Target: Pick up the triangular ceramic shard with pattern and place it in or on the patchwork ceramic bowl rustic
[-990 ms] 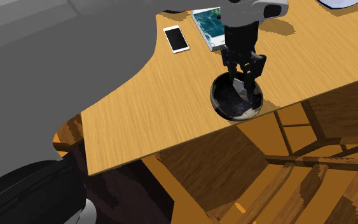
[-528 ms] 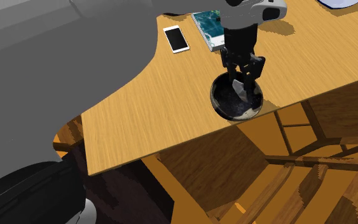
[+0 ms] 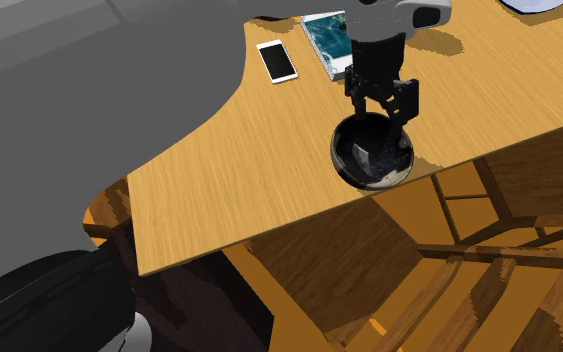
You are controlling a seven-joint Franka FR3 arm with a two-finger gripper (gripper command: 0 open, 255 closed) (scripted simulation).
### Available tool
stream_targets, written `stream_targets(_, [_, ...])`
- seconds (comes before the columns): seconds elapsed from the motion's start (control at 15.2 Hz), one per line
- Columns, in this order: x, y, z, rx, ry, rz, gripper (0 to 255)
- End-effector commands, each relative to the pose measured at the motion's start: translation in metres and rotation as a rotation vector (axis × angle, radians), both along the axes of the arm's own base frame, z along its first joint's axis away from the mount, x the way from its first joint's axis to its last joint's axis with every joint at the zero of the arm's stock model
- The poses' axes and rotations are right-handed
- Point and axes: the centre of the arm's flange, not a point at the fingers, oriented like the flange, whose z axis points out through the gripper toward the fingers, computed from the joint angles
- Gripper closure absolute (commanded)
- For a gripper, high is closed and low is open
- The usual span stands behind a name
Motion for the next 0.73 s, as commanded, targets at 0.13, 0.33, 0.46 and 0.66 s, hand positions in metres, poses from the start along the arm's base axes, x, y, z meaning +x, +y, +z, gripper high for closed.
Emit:
stream_targets(0.13, [0.004,0.020,0.040,0.000,0.000,0.000,0])
stream_targets(0.33, [0.004,0.020,0.040,0.000,0.000,0.000,0])
stream_targets(0.46, [0.004,0.020,0.040,0.000,0.000,0.000,0])
stream_targets(0.66, [0.004,0.020,0.040,0.000,0.000,0.000,0])
